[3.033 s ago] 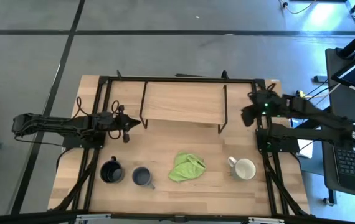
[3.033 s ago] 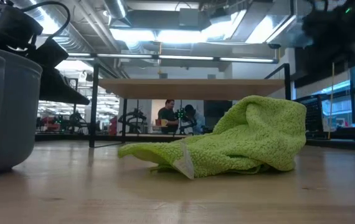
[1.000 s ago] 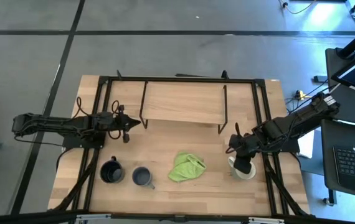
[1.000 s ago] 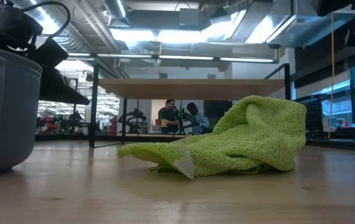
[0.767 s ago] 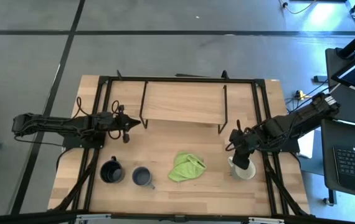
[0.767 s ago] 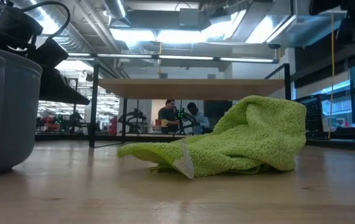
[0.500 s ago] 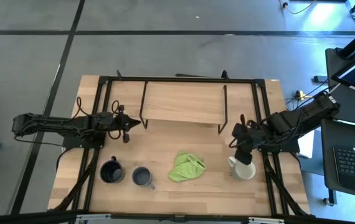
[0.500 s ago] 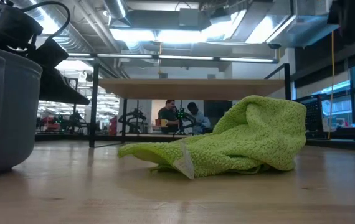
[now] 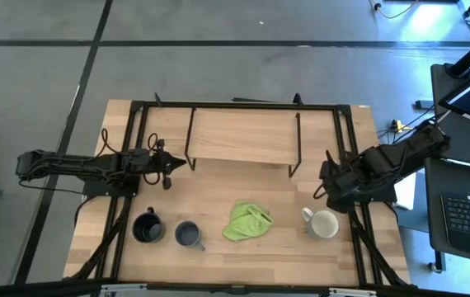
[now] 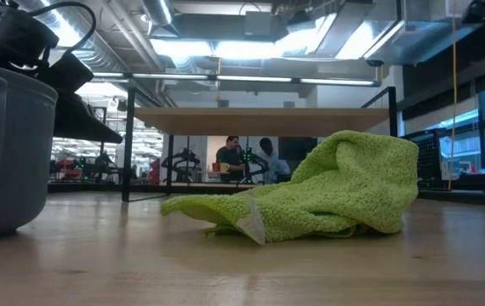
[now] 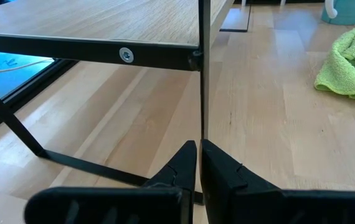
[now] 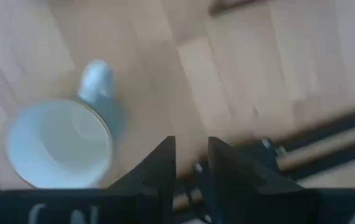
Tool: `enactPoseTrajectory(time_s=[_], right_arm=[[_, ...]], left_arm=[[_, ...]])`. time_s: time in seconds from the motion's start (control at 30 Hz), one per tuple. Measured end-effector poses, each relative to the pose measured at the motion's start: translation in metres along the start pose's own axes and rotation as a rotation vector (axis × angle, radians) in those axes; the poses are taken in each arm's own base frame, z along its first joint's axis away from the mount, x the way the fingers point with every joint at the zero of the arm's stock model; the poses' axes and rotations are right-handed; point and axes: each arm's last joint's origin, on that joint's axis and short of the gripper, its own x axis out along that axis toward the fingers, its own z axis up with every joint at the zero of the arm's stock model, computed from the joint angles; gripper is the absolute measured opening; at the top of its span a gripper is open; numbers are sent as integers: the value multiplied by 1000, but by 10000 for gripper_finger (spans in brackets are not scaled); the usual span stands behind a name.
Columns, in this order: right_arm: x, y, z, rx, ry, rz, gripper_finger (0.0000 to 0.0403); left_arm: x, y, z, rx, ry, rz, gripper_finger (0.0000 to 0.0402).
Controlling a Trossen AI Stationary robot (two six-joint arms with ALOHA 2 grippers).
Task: Stack small to large cups/mugs on shelf
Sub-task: Put the light blue mug on the shelf
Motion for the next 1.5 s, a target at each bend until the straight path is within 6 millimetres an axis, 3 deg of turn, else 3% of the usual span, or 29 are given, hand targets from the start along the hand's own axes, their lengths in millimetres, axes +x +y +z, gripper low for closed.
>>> enactPoseTrajectory(time_s=[0.4,0.7,0.97,1.2,1.5], right_arm=[[-4,11,-18,91,-56,9,157],[31,16,-33,177,26,-68,158],[56,29,-32,264,37,51,158],[55,40,-26,407,77,237,158],[67,36,-30,522,122,181,158]], left_arm=[[0,0,0,0,0,0,14],[0,0,0,0,0,0,14],[0,0,0,0,0,1,14],[0,0,0,0,0,0,14],[0,0,0,0,0,0,14]])
